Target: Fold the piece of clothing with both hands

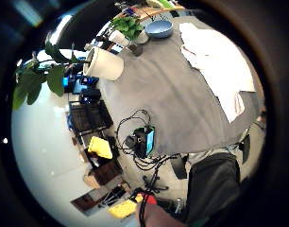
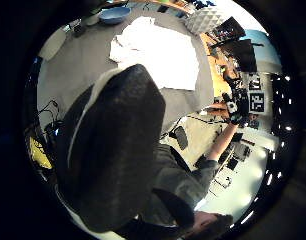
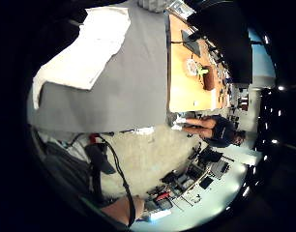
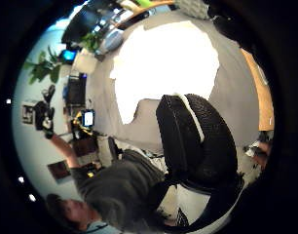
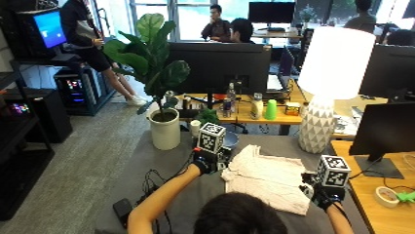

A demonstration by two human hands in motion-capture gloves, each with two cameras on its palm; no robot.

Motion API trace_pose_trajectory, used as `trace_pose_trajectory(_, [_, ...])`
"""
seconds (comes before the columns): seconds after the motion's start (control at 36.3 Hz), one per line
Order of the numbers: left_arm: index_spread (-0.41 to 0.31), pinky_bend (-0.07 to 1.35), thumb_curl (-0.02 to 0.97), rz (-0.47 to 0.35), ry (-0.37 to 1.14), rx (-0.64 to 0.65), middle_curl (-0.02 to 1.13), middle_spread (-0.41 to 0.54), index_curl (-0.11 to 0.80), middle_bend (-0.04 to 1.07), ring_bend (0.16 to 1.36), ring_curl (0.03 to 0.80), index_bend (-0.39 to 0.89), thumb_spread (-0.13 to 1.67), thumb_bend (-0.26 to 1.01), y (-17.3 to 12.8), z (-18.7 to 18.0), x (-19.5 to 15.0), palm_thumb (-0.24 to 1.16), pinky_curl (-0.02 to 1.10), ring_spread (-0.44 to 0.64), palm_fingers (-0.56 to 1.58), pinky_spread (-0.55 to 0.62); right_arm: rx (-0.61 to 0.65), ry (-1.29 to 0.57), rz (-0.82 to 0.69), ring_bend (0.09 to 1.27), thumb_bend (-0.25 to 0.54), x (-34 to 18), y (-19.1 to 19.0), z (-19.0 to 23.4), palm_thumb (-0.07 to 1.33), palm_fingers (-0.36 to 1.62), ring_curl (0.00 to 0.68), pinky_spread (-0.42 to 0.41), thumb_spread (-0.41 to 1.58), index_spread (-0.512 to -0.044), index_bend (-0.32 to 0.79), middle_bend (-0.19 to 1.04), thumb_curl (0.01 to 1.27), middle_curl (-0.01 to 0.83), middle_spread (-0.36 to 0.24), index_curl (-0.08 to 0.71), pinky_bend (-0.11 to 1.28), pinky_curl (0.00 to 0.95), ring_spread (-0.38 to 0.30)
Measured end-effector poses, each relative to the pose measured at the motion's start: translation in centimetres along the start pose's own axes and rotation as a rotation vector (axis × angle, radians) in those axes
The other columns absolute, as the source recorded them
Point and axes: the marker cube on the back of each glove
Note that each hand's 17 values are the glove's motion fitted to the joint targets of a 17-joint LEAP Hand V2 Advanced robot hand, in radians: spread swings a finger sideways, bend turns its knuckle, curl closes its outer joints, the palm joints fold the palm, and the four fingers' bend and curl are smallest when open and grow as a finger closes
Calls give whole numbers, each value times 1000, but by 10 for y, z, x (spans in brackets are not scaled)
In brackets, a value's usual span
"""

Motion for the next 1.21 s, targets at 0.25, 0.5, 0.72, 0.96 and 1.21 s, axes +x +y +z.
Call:
trace_pose_trajectory(0.25, [-59, 239, 49, -25, -2, -31, 115, 99, 160, 167, 443, 146, 200, 858, 30, -6, 5, 2, 85, 129, 257, 256, 324, 5, -1, -12, 453, 268, -3, 8, -6, 405, 547, 205, 117, 921, -280, 135, 293, 91, 178, -27, 146, 350, 185, 23])
trace_pose_trajectory(0.5, [-68, 235, 91, -13, 8, -1, 158, 115, 230, 169, 463, 177, 190, 1065, 2, -11, 4, 5, 86, 178, 309, 230, 381, 8, 19, -14, 453, 251, -2, -11, -7, 419, 527, 245, 134, 1167, -318, 130, 284, 124, 240, -31, 183, 353, 234, 24])
trace_pose_trajectory(0.72, [-70, 231, 118, 23, 26, -14, 187, 120, 272, 170, 474, 195, 184, 1141, -17, -17, 16, 19, 74, 211, 327, 214, 400, -40, 37, -22, 452, 226, -5, -23, -3, 434, 520, 271, 136, 1259, -329, 132, 270, 147, 278, -32, 205, 346, 262, 19])
trace_pose_trajectory(0.96, [-33, 258, 161, 172, 10, -139, 208, 144, 291, 164, 509, 219, 159, 993, -35, -42, 98, 69, 15, 248, 335, 184, 398, -153, 131, -60, 497, 202, -15, -41, 54, 493, 609, 299, 106, 1263, -336, 100, 275, 184, 314, -39, 202, 368, 287, -18])
trace_pose_trajectory(1.21, [31, 335, 211, 222, -37, -283, 229, 187, 253, 181, 603, 254, 76, 862, -31, -66, 191, 102, 19, 291, 354, 125, 396, -283, 134, -53, 516, 177, -13, -62, 120, 585, 667, 334, 59, 1203, -320, 90, 302, 228, 353, -52, 197, 405, 322, -61])
